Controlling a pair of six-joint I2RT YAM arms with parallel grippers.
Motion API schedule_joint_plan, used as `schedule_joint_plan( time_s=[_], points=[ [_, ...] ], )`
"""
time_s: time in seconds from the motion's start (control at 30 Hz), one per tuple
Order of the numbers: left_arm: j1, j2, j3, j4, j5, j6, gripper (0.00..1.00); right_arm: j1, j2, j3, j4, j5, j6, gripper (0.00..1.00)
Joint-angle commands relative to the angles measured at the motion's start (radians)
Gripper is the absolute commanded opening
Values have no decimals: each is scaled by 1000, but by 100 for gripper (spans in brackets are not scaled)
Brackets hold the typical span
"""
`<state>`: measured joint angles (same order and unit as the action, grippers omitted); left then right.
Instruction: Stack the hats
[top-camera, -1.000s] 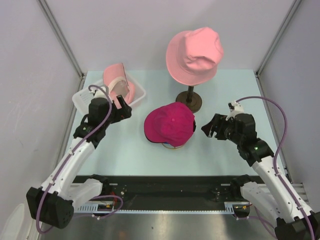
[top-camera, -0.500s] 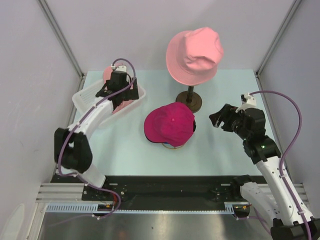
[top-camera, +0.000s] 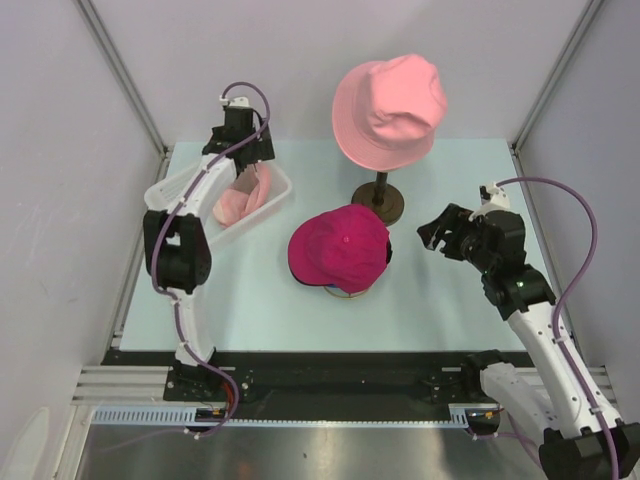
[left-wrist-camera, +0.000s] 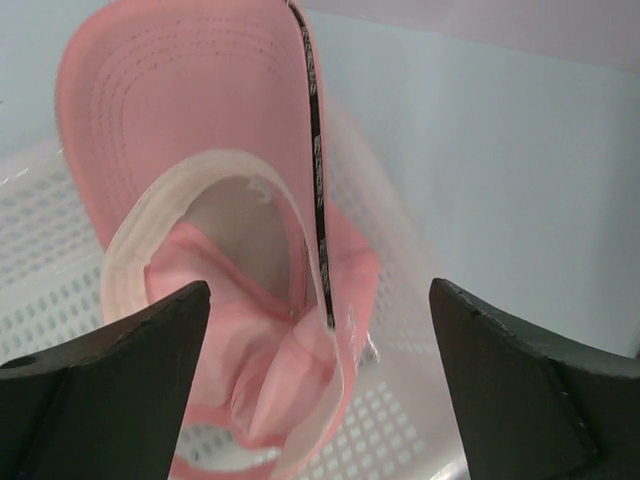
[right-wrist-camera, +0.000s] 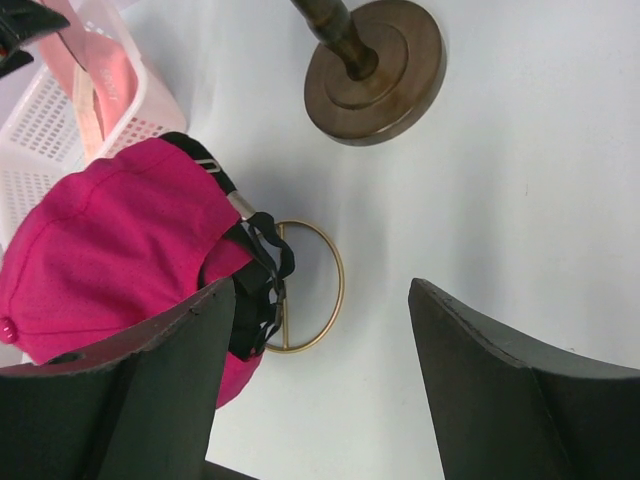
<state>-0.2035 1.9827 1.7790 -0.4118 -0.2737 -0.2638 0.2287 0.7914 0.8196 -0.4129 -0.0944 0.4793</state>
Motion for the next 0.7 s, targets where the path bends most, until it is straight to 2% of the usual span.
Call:
schedule_joint_plan(
  time_s=[0.0, 0.1, 0.13, 0.2, 0.23, 0.3, 0.43, 0.67],
  points=[
    [29, 132, 196, -56, 40, -22, 93, -8, 35, 21, 65, -10, 12, 75],
    [42, 202, 265, -65, 86, -32, 80, -8, 63, 21, 85, -24, 22, 75],
    [45, 212, 279, -65, 94, -35, 70, -8, 69, 20, 89, -28, 25, 75],
    [50, 245, 324, -84, 85, -38, 61, -8, 83, 18, 102, -34, 31, 75],
    [53, 251, 332, -87, 82, -41, 54, -8, 83, 18, 106, -37, 33, 74],
    [64, 252, 326, -74, 111, -48, 47, -8, 83, 21, 108, -38, 36, 75],
    [73, 213, 312, -99, 128, -71, 0, -8, 78, 39, 105, -37, 30, 75],
    [73, -62, 103, 33, 186, -117, 0, -9, 52, 107, 85, -5, 7, 75]
  ],
)
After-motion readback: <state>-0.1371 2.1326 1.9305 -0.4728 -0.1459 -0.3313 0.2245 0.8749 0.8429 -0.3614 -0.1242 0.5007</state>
